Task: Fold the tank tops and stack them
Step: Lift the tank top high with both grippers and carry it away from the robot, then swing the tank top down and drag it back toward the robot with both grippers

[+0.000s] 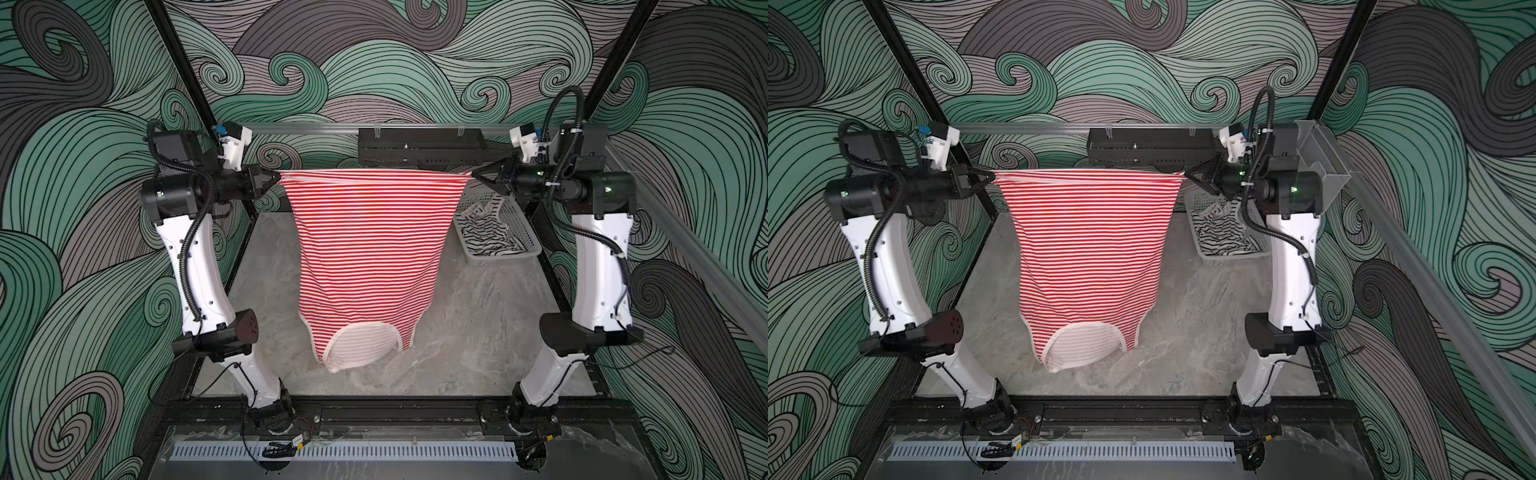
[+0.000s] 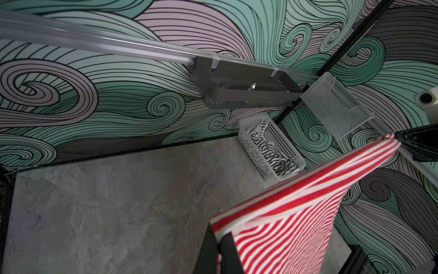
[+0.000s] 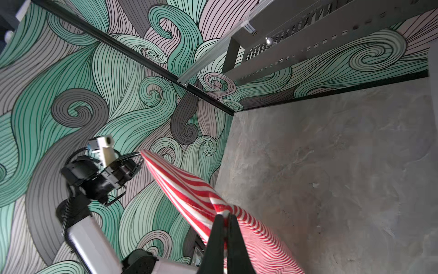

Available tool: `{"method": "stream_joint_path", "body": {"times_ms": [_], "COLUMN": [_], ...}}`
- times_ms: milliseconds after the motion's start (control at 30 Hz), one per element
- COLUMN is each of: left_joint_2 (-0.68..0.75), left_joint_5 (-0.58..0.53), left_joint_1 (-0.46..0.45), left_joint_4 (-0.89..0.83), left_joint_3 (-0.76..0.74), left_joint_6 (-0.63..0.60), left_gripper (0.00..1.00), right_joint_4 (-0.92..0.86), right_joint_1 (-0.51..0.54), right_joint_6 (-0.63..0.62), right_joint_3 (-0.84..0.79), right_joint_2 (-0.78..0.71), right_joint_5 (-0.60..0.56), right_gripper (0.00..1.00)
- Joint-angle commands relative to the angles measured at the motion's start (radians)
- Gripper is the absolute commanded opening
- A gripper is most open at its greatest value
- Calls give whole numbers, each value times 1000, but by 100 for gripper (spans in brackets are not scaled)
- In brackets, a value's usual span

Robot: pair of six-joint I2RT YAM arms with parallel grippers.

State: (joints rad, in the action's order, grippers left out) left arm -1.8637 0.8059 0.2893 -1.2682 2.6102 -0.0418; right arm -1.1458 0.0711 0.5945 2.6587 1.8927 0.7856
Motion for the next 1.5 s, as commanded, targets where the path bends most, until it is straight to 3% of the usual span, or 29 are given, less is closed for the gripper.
{"method": "stream_joint_path", "body": {"times_ms": [0, 100, 267, 367, 467, 567, 667, 800, 967, 1100, 1267, 1467], "left_joint_2": [-75, -126, -82, -37, 53, 189, 242, 236, 244, 235, 173, 146], "left_joint_5": [-91, -111, -95, -74, -64, -67, -76, -42, -69, -150, -282, -367], "left_joint_1": [18, 21, 24, 24, 28, 27, 21, 6, -10, -40, -81, -100], "left_joint_4": [127, 203, 289, 272, 283, 388, 412, 276, 81, -14, -49, -27], "left_joint_3": [121, 167, 129, 52, -143, -467, -704, -928, -1145, -1273, -1369, -1482], "left_joint_6": [64, 110, 141, 117, 76, 30, -47, -269, -525, -676, -721, -752], "left_gripper": [0, 0, 0, 0, 0, 0, 0, 0, 0, 0, 0, 0], "right_joint_4": [138, 289, 469, 471, 468, 477, 646, 836, 926, 851, 820, 792], "right_joint_1": [-51, -60, -91, -112, -108, -105, -104, -106, -91, -79, -72, -67], "right_joint_6": [126, 230, 322, 311, 263, 190, 197, 202, 184, 93, 43, 18], "right_joint_3": [127, 176, 128, 82, -25, -238, -615, -1094, -1520, -1700, -1844, -1959], "right_joint_2": [117, 196, 171, 145, 103, 21, -108, -240, -367, -419, -456, -509], "right_joint_5": [62, 119, 159, 173, 175, 158, 149, 150, 165, 151, 142, 120], "right_gripper": [0, 0, 0, 0, 0, 0, 0, 0, 0, 0, 0, 0]}}
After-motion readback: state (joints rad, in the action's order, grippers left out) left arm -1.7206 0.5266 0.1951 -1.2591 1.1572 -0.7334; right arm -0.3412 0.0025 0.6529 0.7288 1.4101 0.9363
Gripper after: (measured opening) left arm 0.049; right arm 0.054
